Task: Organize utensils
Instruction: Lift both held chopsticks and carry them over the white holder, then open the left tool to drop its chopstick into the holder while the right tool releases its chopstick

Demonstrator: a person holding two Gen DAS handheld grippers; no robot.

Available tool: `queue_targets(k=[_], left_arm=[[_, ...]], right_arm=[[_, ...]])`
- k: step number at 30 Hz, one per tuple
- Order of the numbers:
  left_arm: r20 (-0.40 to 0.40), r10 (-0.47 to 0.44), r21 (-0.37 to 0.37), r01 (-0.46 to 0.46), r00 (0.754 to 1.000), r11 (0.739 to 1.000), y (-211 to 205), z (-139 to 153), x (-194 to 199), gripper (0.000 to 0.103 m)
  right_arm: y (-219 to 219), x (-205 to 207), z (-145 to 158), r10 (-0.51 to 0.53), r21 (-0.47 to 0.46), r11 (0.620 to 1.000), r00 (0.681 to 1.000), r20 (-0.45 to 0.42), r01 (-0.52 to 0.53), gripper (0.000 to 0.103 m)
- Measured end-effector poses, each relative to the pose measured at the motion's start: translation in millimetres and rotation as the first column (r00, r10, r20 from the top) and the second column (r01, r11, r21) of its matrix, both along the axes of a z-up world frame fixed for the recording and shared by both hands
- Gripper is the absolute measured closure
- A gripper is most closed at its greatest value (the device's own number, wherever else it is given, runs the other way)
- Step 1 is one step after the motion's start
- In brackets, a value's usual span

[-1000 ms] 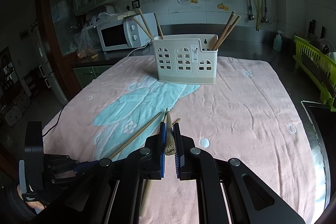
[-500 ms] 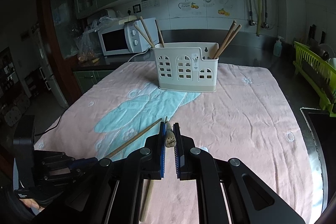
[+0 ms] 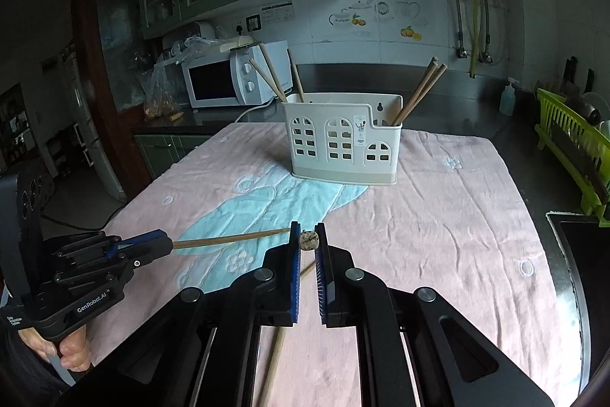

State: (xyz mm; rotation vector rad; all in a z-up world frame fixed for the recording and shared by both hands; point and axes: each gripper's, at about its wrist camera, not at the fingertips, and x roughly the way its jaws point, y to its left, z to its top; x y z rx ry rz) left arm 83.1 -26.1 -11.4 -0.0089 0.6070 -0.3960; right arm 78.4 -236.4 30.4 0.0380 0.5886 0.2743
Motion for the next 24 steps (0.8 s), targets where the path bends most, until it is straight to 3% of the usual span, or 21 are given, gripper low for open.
queue_targets(k=[10,24], left_arm=[[0.008,-0.01,-0.025,0.01,1.0,1.0,-2,32,40,0.098],[0.119,-0.007,-0.046,0.013,0.993,0.999,-14,107,101,0.098]], right_arm=[[-1,29,22,0.028,-0.026,0.999,0.999,0.017,-0.028,0.096],[-40,91,113,0.049,-0.038,0.998,0.997,0.052,-0.047,0.096]])
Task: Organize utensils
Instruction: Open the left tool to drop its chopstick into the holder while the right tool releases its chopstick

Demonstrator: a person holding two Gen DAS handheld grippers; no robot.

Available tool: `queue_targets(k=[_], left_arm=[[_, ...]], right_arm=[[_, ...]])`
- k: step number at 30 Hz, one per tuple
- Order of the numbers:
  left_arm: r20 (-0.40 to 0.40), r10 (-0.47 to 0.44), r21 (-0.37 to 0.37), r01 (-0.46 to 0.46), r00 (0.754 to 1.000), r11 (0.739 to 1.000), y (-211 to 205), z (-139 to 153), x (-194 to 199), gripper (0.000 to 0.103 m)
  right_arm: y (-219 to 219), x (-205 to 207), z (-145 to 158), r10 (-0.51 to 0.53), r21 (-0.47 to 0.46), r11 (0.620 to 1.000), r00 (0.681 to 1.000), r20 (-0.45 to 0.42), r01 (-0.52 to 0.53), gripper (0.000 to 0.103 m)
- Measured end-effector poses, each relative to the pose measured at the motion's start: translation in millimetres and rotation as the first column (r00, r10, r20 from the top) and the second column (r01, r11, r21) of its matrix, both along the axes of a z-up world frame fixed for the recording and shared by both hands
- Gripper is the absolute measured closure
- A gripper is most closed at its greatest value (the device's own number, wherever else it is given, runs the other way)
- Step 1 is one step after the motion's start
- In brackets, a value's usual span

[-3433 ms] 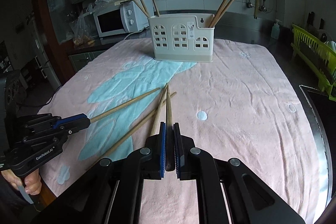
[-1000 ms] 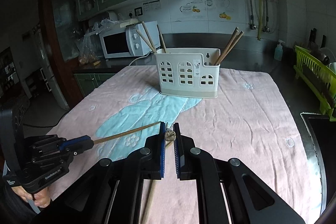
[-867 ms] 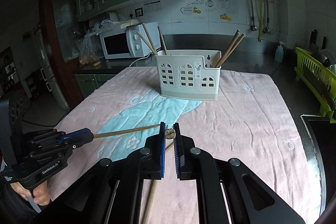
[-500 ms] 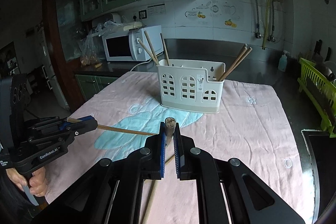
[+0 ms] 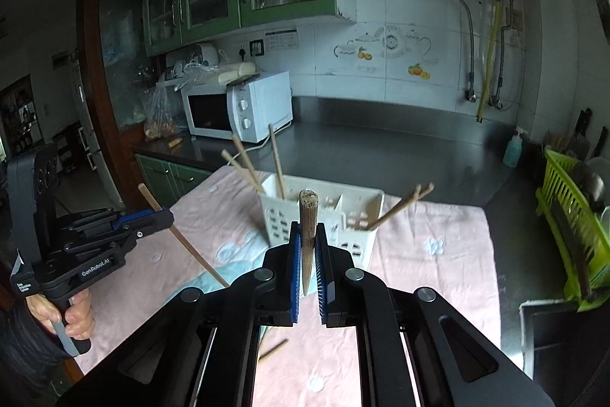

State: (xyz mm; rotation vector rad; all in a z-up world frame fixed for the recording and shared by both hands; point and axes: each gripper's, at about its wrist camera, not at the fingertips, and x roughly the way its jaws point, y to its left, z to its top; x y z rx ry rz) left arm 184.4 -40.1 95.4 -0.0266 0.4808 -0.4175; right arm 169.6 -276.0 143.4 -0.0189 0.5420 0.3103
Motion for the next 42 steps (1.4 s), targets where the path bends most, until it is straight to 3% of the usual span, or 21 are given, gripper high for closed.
queue_targets(k=[10,17,28,34,39,42], left_arm=[[0.167,0.046,-0.039,-0.04,0.985,0.998,-12,73,39,0.098],[0.234,0.106,-0.015,-0.106,0.966,0.994,-23,90,74,0.098],[0.105,0.107,-0.016,-0.106,0.989,0.994,-25,56,128,0.097],[0.07,0.113,0.012,-0.114,0.991,0.993,-22,40,134,0.097],[0.068,0.117,0.016,-0.118,0.991,0.993,-19,40,125,0.094],[0.068,0.121,0.017,-0.122,0.99,0.992,-16,41,114,0.085]], right_arm=[[-12,41,44,-0.03,0.014,0.999,0.997,0.068,0.029,0.096],[-17,72,54,-0.071,0.001,0.997,0.993,0.099,0.072,0.096],[-12,128,14,-0.091,-0.052,0.994,0.996,0.008,0.091,0.096],[-12,140,-12,-0.099,-0.057,0.994,0.994,-0.047,0.096,0.096],[-12,133,-13,-0.109,-0.062,0.992,0.993,-0.034,0.106,0.09],[-13,119,-8,-0.114,-0.063,0.992,0.993,-0.01,0.113,0.08]])
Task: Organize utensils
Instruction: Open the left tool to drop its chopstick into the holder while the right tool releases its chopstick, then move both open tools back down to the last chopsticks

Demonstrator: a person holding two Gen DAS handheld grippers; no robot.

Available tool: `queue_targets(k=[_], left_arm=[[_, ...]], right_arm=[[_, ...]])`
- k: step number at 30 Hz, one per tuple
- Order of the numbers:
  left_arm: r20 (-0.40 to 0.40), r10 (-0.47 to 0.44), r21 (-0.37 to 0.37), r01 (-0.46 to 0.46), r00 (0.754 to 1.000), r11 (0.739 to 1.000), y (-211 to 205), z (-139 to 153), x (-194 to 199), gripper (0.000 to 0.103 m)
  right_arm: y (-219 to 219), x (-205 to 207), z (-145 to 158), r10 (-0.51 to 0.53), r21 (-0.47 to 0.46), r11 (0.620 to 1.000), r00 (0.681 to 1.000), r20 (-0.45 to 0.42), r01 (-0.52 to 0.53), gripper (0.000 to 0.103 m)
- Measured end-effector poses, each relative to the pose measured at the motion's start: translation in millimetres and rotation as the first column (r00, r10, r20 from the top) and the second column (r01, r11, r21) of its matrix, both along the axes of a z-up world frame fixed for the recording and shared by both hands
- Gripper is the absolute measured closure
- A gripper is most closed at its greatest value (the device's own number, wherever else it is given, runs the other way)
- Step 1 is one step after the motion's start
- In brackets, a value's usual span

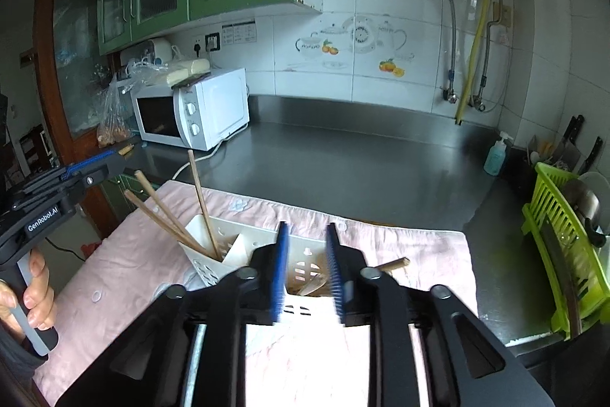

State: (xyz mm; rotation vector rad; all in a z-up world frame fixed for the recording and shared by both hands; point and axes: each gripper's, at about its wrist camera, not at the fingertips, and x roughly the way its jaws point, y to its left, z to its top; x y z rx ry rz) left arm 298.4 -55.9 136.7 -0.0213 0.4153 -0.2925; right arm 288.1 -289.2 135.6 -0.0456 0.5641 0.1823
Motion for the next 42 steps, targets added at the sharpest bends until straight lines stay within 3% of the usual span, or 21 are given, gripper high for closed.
queue_targets(k=[2,4,9,11,13,16,20,28,32,42], left_arm=[[0.006,0.007,0.006,-0.007,1.0,1.0,3,1,-12,0.078],[0.021,0.021,0.017,-0.021,1.0,1.0,7,2,-28,0.052],[0.03,0.033,0.05,-0.034,0.999,0.998,17,-4,-69,0.046],[0.037,0.04,0.075,-0.042,0.999,0.996,21,-9,-87,0.034],[0.041,0.043,0.092,-0.047,0.998,0.995,24,-16,-104,0.034],[0.029,0.041,0.116,-0.044,0.999,0.992,30,-30,-131,0.023],[0.017,0.041,0.161,-0.043,0.999,0.986,31,-52,-160,0.022],[-0.028,0.068,0.162,-0.063,0.997,0.985,42,-91,-209,0.02],[-0.031,0.091,0.164,-0.085,0.995,0.983,45,-104,-226,0.016],[-0.09,0.087,0.182,-0.069,0.992,0.981,50,-136,-249,0.016]], right_arm=[[2,-16,4,-0.003,-0.019,1.0,1.0,0.021,0.003,0.08],[2,-32,5,0.003,-0.013,1.0,1.0,0.03,-0.003,0.078],[12,-82,-15,0.038,0.005,0.999,0.999,0.007,-0.038,0.075],[16,-101,-30,0.053,0.019,0.998,0.998,-0.02,-0.052,0.075],[23,-123,-48,0.069,0.027,0.997,0.997,-0.047,-0.068,0.075],[34,-152,-77,0.094,0.04,0.995,0.991,-0.094,-0.09,0.075],[48,-188,-114,0.097,0.041,0.995,0.985,-0.142,-0.093,0.075],[64,-232,-191,0.12,0.133,0.988,0.948,-0.296,-0.084,0.077],[69,-237,-208,0.126,0.168,0.983,0.935,-0.332,-0.073,0.081],[87,-242,-227,0.116,0.126,0.989,0.928,-0.353,-0.076,0.087]])
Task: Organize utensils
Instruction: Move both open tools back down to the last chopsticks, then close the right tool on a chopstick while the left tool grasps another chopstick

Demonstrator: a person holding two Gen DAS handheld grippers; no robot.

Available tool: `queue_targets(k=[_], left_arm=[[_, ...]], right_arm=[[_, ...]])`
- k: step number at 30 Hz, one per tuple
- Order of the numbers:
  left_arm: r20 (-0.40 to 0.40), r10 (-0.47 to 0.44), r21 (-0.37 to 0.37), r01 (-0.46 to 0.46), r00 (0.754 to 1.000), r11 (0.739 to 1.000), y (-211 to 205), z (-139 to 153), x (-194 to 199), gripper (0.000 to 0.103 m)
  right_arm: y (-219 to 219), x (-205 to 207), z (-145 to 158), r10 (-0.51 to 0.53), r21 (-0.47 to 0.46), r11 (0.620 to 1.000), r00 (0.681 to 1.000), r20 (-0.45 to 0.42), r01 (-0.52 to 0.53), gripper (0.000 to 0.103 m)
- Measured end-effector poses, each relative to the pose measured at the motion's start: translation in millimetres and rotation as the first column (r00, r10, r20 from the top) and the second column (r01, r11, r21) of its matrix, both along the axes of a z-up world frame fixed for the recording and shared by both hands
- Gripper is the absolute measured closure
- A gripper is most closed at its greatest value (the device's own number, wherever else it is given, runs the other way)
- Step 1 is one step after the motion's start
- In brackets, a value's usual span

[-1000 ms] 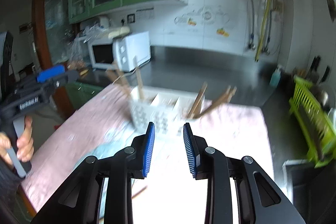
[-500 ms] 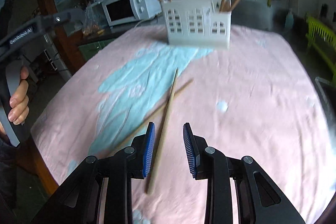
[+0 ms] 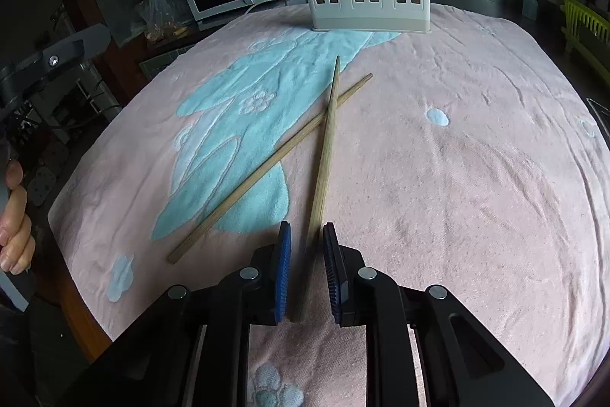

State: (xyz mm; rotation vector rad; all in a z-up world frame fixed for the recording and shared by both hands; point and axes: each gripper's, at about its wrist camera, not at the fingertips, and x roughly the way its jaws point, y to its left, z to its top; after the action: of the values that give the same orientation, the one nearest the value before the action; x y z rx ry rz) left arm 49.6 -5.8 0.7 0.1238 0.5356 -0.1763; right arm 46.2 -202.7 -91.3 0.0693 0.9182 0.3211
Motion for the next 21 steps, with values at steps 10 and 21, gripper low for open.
queue_targets(k=[10,21], left_arm=[[-0.162,-0.12,0.006,0.123,0.979,0.992,-20,-57,-16,0.016],[-0.247,-0.176,-0.016,0.178,0.953,0.984,-47,-89,-11,0.04]], right_arm=[[-1,-6,0,-0.025,-0.044,0.999,0.999,0.043,0.027,0.096],[-36,-9,7,-0.127,-0.016,0.992,0.989,0.072,0.128,0.096]])
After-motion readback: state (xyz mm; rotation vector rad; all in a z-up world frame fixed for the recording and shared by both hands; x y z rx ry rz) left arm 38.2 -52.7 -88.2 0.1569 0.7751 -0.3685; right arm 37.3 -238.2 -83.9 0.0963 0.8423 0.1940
